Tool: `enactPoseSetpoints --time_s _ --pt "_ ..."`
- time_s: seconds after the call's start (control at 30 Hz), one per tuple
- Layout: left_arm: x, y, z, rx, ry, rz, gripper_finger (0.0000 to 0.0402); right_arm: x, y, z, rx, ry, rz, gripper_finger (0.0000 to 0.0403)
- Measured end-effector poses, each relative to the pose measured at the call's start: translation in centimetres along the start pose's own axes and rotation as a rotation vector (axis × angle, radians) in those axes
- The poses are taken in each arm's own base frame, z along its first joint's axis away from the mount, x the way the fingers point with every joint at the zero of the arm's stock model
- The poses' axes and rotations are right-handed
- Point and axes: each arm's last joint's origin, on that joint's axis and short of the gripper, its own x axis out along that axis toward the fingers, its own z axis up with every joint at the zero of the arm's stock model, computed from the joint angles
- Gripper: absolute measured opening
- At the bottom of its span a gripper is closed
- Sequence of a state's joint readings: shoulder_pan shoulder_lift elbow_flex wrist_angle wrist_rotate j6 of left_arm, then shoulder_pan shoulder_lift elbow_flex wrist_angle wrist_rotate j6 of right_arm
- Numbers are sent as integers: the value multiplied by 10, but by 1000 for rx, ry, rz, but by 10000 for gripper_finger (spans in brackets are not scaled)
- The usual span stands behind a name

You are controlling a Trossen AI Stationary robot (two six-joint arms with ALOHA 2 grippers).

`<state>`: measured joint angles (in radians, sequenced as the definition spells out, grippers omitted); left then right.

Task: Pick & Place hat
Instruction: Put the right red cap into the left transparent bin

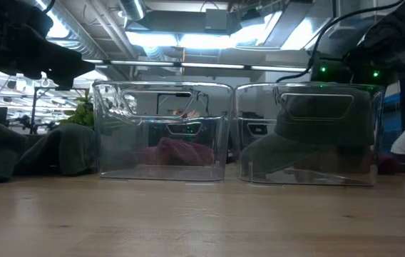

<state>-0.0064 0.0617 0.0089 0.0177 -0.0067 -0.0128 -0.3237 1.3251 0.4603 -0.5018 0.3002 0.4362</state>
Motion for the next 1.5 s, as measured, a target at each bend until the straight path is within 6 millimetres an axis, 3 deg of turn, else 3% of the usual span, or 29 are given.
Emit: enactPoseSetpoints --time_s 0.13,0.47,1.17,1.5 --pt "0 0 0 0 0 0 194 0 0 -1 -1 4 2 13" --pt "0 0 0 0 1 0 194 -21 -11 -9 36 -8 65 7" --pt "0 0 0 0 0 0 194 -78 -31 -7 350 -329 400 3" --pt "0 0 0 0 1 0 194 -107 -43 -3 311 -471 340 2"
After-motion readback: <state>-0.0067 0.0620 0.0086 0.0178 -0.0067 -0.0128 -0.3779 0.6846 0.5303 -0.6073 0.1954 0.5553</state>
